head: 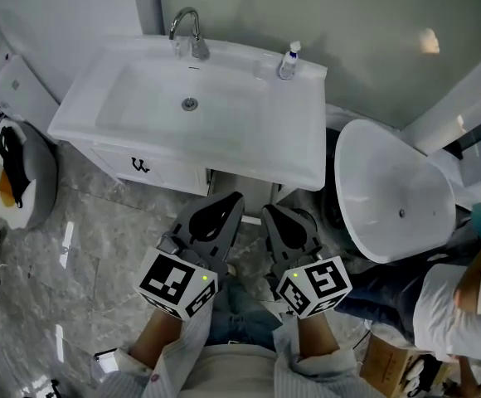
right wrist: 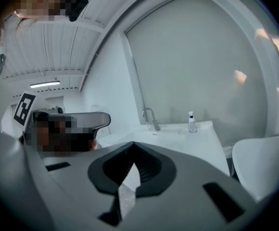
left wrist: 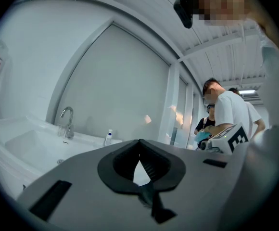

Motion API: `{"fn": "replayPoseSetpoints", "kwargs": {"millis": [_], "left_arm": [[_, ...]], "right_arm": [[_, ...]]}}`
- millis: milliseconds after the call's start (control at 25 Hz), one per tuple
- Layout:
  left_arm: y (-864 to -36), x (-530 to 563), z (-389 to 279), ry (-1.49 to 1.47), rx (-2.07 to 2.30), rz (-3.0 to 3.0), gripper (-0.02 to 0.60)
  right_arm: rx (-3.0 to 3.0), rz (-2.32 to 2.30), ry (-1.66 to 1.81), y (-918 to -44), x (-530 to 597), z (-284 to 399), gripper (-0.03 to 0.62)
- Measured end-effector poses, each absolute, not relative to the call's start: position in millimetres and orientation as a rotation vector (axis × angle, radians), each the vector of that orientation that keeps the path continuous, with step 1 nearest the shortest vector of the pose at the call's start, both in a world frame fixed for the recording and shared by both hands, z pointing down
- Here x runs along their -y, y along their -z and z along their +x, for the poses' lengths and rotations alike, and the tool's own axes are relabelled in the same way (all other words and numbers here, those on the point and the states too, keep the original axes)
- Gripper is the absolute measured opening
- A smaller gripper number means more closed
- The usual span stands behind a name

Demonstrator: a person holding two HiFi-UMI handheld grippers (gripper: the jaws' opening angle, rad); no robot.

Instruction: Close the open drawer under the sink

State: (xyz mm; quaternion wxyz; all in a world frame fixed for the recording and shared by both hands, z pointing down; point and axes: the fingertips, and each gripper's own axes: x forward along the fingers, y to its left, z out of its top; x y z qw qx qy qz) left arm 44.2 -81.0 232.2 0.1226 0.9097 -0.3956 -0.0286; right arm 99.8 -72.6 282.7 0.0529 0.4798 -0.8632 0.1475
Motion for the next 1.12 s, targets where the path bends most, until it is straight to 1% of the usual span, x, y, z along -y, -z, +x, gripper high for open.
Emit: {"fn": "replayPoseSetpoints", "kwargs": {"millis": [680,1120], "left_arm": [[-259.4,124.0,35.3,-0.033,1.084,2.642,0.017],[-318.7,129.6,32.9,-0.066,1.091,2.572,0.017]], "right_arm": [[2.553,1.496,-0.482,-296.6,110.1,87.5,0.009],[2.463,1.482,-0.527,-351.8,108.6,77.9,0.009]]}}
